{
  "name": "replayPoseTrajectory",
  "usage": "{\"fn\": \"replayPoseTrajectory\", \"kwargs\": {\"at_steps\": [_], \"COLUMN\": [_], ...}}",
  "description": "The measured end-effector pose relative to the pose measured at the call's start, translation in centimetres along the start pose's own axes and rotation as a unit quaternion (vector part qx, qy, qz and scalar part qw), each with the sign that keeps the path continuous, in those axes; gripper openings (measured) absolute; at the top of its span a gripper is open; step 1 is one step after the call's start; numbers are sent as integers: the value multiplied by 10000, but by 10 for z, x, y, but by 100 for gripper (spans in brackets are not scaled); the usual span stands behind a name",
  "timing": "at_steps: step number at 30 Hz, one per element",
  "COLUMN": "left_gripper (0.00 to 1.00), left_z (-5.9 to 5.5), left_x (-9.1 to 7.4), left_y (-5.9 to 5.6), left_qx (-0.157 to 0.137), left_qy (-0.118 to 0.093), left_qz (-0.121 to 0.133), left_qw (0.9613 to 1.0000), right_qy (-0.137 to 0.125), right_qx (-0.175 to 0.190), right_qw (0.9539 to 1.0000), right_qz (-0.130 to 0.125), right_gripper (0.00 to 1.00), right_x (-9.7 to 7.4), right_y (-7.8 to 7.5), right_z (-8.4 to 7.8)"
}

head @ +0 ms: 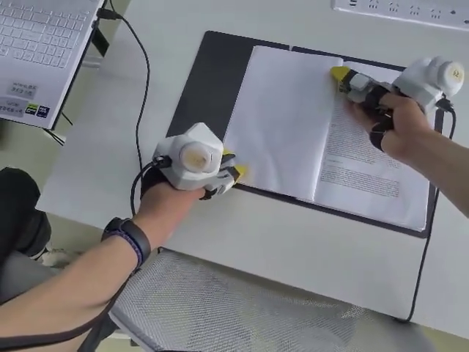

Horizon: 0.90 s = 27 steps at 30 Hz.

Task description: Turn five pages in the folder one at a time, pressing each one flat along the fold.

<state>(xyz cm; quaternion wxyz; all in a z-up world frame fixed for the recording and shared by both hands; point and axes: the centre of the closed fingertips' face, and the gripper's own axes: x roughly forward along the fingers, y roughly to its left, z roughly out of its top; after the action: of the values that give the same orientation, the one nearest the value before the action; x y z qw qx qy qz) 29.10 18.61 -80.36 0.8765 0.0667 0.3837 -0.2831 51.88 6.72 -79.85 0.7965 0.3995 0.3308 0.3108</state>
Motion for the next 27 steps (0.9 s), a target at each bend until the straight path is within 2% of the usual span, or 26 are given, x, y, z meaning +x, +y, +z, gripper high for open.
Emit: {"fn": "replayPoseTrajectory", "kwargs": {"at_steps": [4, 10, 18, 27], "left_gripper": [18, 18, 19, 19], "left_z": [0, 0, 0, 0], "left_x": [0, 1, 1, 0], "left_y": [1, 1, 0, 0], "left_qx": [-11, -52, -54, -36], "left_qy": [6, -17, -13, -14], "left_qz": [-29, -12, -28, -17], "left_qw": [10000, 10000, 10000, 10000], "right_qy": [-255, -458, -423, -152], "right_qx": [168, 380, 247, 58], "right_qw": [9995, 9980, 9985, 9998], "right_qz": [-107, -231, -249, -99], "right_gripper": [0, 0, 0, 0], "right_x": [10, 16, 16, 9], "right_y": [-7, -12, -13, -11], "right_z": [16, 28, 27, 13]}}
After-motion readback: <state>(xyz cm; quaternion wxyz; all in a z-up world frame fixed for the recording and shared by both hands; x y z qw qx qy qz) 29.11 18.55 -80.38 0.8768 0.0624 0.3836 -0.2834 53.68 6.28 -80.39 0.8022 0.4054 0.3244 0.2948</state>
